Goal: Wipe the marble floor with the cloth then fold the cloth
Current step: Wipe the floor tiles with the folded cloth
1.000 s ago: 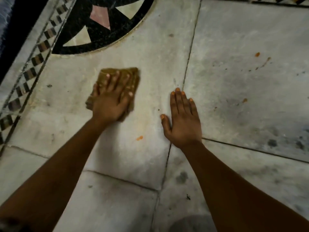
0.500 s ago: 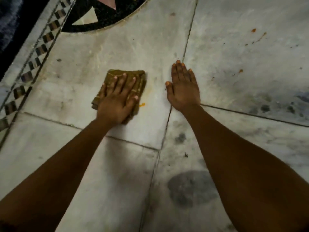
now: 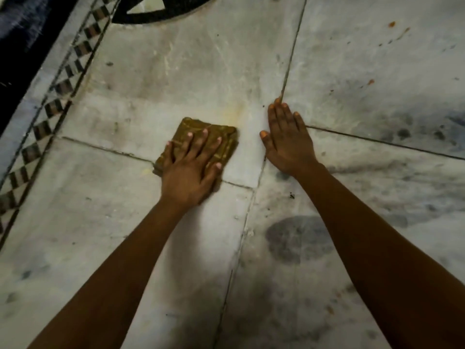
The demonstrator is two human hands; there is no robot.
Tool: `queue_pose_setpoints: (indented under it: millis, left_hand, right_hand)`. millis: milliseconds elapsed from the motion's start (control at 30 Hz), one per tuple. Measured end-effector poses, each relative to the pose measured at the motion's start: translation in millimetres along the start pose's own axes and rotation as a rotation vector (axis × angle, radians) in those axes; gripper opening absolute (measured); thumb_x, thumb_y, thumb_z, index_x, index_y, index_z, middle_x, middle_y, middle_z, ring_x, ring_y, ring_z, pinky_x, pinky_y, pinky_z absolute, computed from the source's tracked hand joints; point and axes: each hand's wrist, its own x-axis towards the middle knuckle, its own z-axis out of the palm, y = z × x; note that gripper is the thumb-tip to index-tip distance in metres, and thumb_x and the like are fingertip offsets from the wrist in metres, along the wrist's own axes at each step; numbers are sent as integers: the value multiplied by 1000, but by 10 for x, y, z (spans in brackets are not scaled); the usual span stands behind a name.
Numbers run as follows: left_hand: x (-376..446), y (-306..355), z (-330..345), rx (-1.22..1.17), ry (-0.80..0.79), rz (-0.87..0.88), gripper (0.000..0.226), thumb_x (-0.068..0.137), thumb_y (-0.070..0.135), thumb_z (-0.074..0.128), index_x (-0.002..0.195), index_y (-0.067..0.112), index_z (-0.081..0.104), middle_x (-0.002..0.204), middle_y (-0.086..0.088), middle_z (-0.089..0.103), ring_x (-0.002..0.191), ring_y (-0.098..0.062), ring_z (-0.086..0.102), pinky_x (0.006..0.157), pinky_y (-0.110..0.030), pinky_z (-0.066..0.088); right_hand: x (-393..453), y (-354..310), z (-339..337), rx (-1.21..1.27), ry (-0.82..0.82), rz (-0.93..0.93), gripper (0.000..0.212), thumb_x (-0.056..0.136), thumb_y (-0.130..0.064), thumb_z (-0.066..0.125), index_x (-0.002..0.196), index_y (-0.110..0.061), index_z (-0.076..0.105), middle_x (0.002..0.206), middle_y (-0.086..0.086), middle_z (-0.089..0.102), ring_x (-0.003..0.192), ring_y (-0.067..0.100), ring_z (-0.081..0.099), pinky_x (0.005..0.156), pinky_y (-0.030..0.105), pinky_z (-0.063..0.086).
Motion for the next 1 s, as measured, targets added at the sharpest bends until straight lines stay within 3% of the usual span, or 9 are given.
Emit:
queue_pose_setpoints:
  millis: [200, 333, 433, 533, 633, 700, 800, 900, 1000]
  left_hand:
    - [959, 98, -127, -106, 2, -324, 53, 98, 44, 28, 148, 37, 13, 159, 3, 3, 145, -26, 1, 110, -61, -5]
    - [673, 547, 31, -48, 24, -80, 56, 93, 49, 19, 148, 35, 17, 158, 2, 9, 145, -25, 3, 110, -57, -5]
    - [84, 389, 52, -21, 28, 25, 61, 87, 55, 14, 145, 39, 23, 156, 6, 19, 145, -23, 9, 112, -51, -1]
    - [100, 73, 20, -20, 23, -60, 59, 88, 54, 18, 145, 39, 26, 156, 8, 18, 145, -24, 7, 112, -54, -2]
    - [704, 69, -30, -76, 44, -271, 52, 95, 48, 26, 146, 38, 21, 158, 6, 10, 145, -27, 0, 111, -58, -4]
    - [1025, 218, -50, -115, 35, -321, 52, 97, 45, 27, 147, 38, 15, 159, 4, 4, 145, -30, -4, 110, -60, -6]
    - [897, 418, 5, -87, 25, -156, 54, 96, 47, 23, 148, 37, 12, 159, 2, 5, 145, -30, -1, 111, -60, -5]
    - [251, 317, 77, -39, 25, 20, 60, 88, 56, 15, 146, 41, 14, 158, 5, 10, 145, -25, 2, 112, -55, -5]
    - [70, -7, 6, -47, 12, -49, 64, 84, 62, 17, 145, 41, 21, 157, 7, 13, 145, -23, 6, 112, -51, -2]
  right_hand:
    - [-117, -67, 14, -12, 7, 88, 63, 100, -38, 19, 148, -4, 0, 157, 15, -5, 146, 24, -4, 116, 34, -6]
    - [-113, -73, -17, 7, 8, 84, 67, 94, -41, 13, 148, -2, 3, 157, 16, -2, 146, 25, -1, 116, 35, -5]
    - [-101, -58, -11, -13, -20, 76, 63, 100, -38, 20, 148, -3, -1, 157, 15, -5, 146, 23, -4, 116, 35, -6]
    - [-108, -66, -12, -4, -10, 79, 63, 101, -36, 22, 148, -3, -2, 157, 15, -7, 146, 24, -5, 116, 35, -7]
    - [-109, -65, -13, 2, -18, 83, 63, 101, -36, 22, 148, -3, -3, 157, 15, -8, 146, 24, -6, 116, 35, -7]
    - [-106, -70, -16, -1, -17, 77, 63, 101, -37, 22, 148, -3, -3, 157, 14, -8, 146, 23, -7, 116, 35, -7]
    - [-114, -78, -29, 15, -3, 81, 63, 101, -36, 23, 149, -3, 0, 157, 14, -5, 146, 24, -4, 116, 35, -6]
    - [-114, -77, -29, 8, 4, 86, 63, 101, -36, 24, 148, -3, 1, 157, 15, -3, 146, 24, -3, 116, 35, -5]
    - [-107, -75, -19, 16, 8, 83, 63, 101, -36, 24, 148, -3, 0, 157, 15, -4, 146, 25, -3, 116, 34, -6]
